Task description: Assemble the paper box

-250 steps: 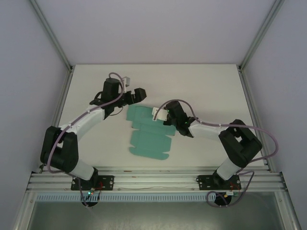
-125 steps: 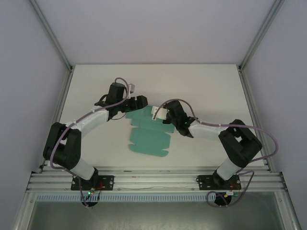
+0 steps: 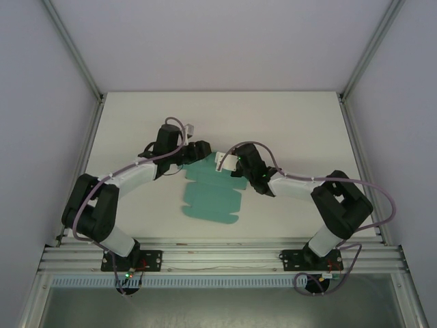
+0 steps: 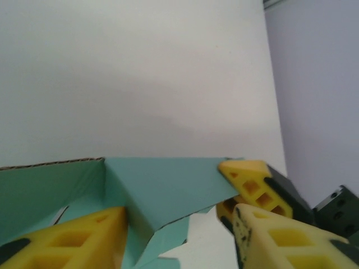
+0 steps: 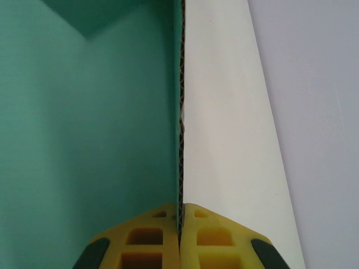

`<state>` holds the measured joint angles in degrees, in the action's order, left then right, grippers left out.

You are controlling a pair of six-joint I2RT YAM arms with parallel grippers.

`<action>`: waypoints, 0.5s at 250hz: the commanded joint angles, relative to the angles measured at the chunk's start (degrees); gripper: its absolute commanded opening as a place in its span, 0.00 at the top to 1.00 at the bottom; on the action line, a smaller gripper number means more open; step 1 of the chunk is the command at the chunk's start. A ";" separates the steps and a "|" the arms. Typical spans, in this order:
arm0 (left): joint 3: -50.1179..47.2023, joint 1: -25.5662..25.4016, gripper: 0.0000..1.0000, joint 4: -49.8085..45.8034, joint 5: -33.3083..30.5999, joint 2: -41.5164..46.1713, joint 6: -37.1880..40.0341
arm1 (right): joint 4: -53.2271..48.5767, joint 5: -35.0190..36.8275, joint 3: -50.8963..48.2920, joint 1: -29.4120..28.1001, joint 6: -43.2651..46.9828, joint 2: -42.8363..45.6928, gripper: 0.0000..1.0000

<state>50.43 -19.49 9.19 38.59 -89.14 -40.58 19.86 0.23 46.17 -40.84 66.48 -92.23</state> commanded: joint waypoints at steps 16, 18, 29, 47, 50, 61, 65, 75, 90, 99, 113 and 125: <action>-1.33 -0.55 0.55 11.08 0.92 -1.21 -5.42 | 1.37 -3.18 -0.91 -0.73 -0.82 2.05 1.00; -1.31 -0.55 0.56 11.13 0.75 -1.27 -5.46 | 1.40 -3.32 -0.95 -0.84 -0.82 2.12 1.00; -1.11 -0.66 0.58 11.09 0.39 -1.54 -5.48 | 1.32 -3.49 -0.95 -0.87 -0.91 2.22 1.00; -1.00 -0.96 0.62 11.12 0.08 -2.05 -5.80 | 1.52 -3.65 -1.24 -1.13 -0.92 2.62 1.00; -1.02 -1.01 0.63 11.30 -0.04 -2.10 -5.94 | 1.55 -3.66 -1.26 -1.09 -0.91 2.70 1.00; -1.10 -1.16 0.64 11.84 -0.09 -2.34 -6.16 | 1.63 -4.00 -1.38 -1.13 -0.96 2.91 1.00; -1.10 -1.22 0.65 12.06 -0.09 -2.41 -6.31 | 1.69 -4.13 -1.47 -1.14 -1.00 2.92 1.00; -1.17 -1.37 0.67 12.73 -0.10 -2.74 -6.52 | 1.73 -4.48 -1.44 -1.10 -1.00 2.93 1.00; -1.17 -1.64 0.67 13.52 0.39 -3.20 -7.16 | 1.55 -4.58 -1.50 -1.18 -1.00 2.90 1.00; -1.26 -1.71 0.67 13.94 0.85 -3.23 -7.23 | 1.48 -4.26 -1.45 -1.26 -1.00 2.88 1.00; -1.36 -1.78 0.67 13.59 0.88 -2.81 -6.84 | 1.58 -3.66 -1.54 -1.26 -1.03 3.01 1.00; -1.48 -1.73 0.67 12.21 0.21 -2.14 -5.70 | 1.70 -3.25 -1.43 -1.31 -1.17 2.99 1.00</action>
<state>49.04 -20.05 17.63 38.52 -91.68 -46.72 19.77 0.60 45.08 -40.71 65.41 -91.02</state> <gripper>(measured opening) 0.329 0.049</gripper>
